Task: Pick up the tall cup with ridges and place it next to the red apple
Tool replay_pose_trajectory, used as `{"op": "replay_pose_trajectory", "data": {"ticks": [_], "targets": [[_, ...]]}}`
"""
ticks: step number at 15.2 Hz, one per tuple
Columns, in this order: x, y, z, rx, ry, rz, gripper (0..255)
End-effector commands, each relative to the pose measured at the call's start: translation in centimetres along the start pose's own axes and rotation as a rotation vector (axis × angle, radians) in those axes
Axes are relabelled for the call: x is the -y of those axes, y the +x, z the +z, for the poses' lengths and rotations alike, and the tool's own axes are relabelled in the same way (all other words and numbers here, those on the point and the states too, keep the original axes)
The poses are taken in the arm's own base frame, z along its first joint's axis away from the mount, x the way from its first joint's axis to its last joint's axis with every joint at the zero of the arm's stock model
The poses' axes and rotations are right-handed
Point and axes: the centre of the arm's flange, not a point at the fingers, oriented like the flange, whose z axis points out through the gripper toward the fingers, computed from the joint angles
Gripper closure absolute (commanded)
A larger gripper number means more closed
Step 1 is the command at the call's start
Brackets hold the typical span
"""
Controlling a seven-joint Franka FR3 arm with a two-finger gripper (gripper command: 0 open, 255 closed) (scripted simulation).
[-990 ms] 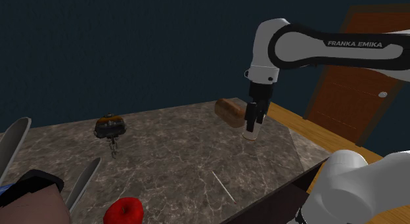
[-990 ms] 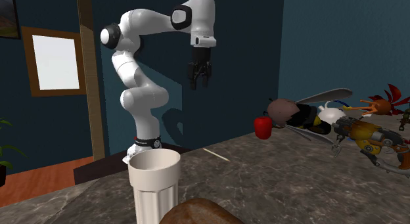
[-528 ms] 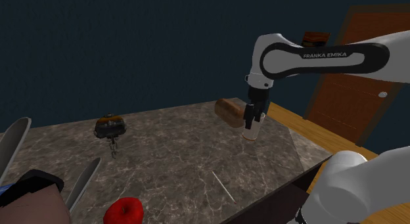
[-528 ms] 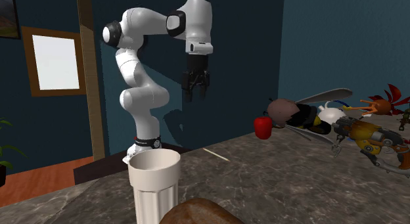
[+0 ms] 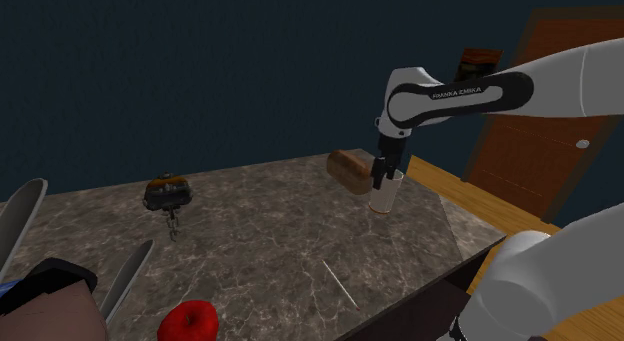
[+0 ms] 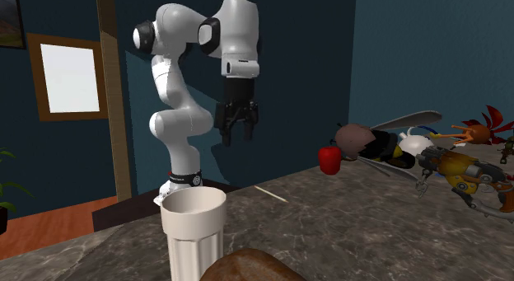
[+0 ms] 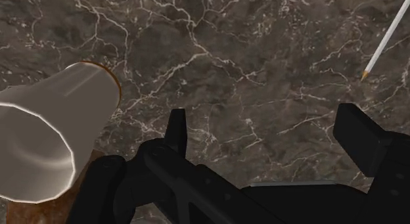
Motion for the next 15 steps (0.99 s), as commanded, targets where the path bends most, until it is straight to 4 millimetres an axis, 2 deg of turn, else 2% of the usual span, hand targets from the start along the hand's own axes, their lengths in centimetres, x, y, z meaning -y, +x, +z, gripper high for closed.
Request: {"op": "replay_pose_trajectory", "data": {"ticks": [1,12,13,15], "targets": [[-1.9,0.7,0.7,-0.011,-0.011,0.007,0],[-14.1,5.1,4.6,-0.069,-0.064,0.049,0],[-14.7,5.4,4.8,-0.072,-0.067,0.051,0],[-14.8,5.4,5.8,-0.072,-0.067,0.051,0]]}}
